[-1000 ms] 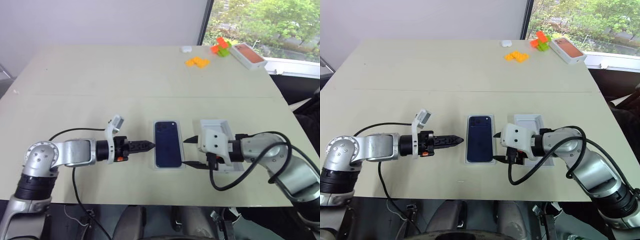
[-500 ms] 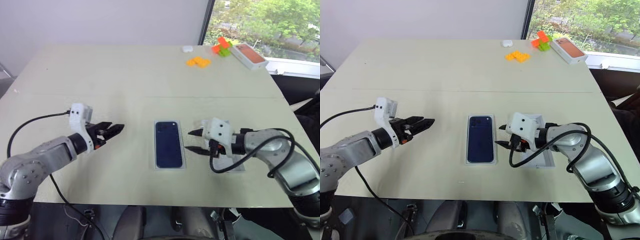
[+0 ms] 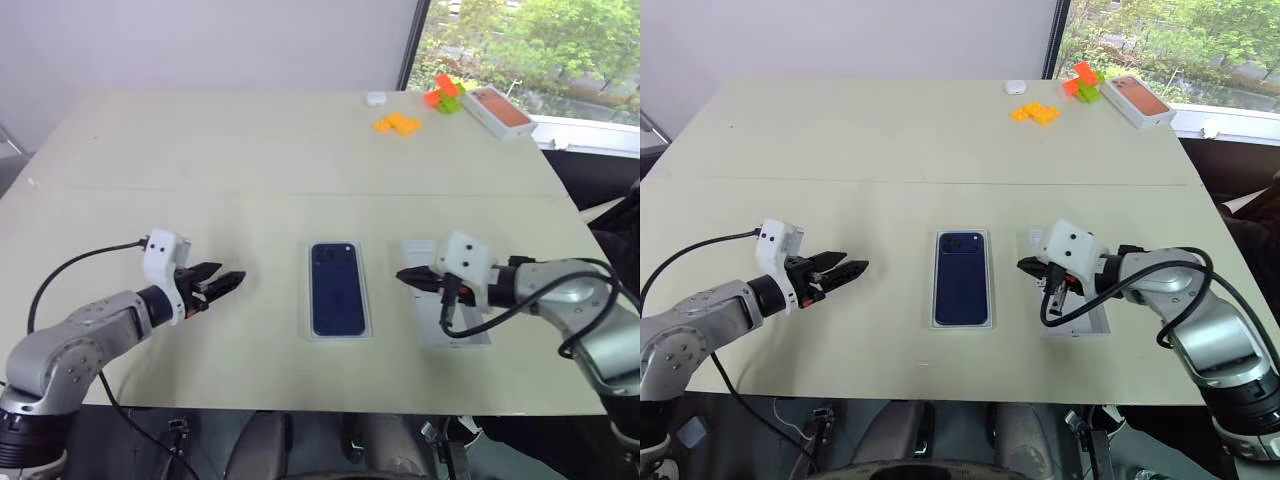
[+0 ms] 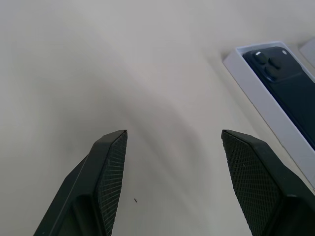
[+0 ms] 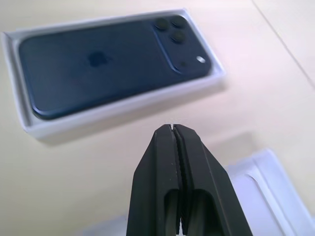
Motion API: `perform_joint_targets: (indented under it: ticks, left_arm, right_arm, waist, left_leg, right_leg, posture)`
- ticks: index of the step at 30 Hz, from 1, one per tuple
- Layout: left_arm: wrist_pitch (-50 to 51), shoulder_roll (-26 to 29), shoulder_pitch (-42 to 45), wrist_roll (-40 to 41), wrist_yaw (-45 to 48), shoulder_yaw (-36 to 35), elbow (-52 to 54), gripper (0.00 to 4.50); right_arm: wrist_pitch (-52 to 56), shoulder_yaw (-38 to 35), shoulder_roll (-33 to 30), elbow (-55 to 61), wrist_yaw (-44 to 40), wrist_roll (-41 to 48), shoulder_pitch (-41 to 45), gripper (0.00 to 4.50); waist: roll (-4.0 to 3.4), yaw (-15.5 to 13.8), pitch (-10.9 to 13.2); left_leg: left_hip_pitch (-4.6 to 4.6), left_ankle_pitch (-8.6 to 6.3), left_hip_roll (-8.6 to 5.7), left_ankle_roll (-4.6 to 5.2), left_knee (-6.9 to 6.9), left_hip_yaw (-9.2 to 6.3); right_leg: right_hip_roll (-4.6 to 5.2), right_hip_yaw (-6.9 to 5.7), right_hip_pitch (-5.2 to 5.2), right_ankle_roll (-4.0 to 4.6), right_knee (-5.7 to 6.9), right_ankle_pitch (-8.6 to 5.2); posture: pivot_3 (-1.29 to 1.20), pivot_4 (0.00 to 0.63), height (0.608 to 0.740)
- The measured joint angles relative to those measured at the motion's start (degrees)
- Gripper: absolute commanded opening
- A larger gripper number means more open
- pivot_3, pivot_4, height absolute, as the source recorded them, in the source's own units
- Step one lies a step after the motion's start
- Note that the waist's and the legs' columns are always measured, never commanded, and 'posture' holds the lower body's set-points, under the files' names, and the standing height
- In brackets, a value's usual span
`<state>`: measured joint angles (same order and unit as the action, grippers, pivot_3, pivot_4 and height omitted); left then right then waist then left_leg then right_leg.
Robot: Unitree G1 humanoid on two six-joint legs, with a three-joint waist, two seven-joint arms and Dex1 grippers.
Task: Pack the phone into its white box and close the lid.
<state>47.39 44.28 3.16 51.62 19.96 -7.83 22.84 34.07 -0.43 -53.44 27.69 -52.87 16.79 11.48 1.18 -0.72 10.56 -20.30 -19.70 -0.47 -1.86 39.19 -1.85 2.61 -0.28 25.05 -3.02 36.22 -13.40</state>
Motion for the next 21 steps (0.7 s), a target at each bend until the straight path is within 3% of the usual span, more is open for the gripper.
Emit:
perform_joint_targets:
  ticks: [7, 10, 14, 21]
  left_arm:
    - [-0.51, -1.56, -1.90, -4.11, 4.47, 3.02, 1.70, 3.25]
    - [-1.74, -1.91, -1.38, -6.66, 6.07, 3.14, 1.70, 3.25]
    - [-4.08, -1.57, -0.95, -10.86, 9.00, 5.16, 2.24, 3.25]
    - [-9.22, -1.29, -1.93, -17.95, 14.56, 9.32, 2.75, 3.25]
  right_arm:
    - [0.05, -5.68, -3.15, -0.86, -1.14, 0.41, -3.77, 0.06]
    - [3.46, -5.86, -2.83, -0.85, -0.12, 1.61, -3.72, 1.25]
    - [12.12, -5.63, 0.10, 3.58, 3.91, 4.80, -2.96, 3.24]
    - [35.95, -5.46, 4.54, 7.76, 12.49, 11.78, 4.16, 3.24]
  waist:
    - [0.00, 0.13, 0.00]
    - [0.00, 0.11, 0.00]
    - [0.00, 0.16, 0.00]
    - [0.00, 0.05, 0.00]
  left_leg:
    - [0.05, -0.01, 0.09, 0.01, 0.00, 0.03]
    - [0.06, 0.00, 0.11, 0.01, 0.01, 0.03]
    - [0.06, 0.00, 0.11, 0.01, 0.01, 0.03]
    - [0.02, 0.00, 0.08, 0.01, 0.03, 0.03]
  right_leg:
    - [-0.04, 0.00, -0.01, 0.00, 0.03, 0.00]
    - [-0.08, 0.00, -0.01, 0.02, 0.07, 0.01]
    - [-0.08, 0.00, -0.01, 0.02, 0.07, 0.02]
    - [-0.04, 0.00, -0.01, 0.03, 0.03, 0.02]
  posture:
    - [0.00, 0.150, 0.740]
    - [0.00, 0.150, 0.740]
    - [0.00, 0.150, 0.740]
    - [0.00, 0.150, 0.740]
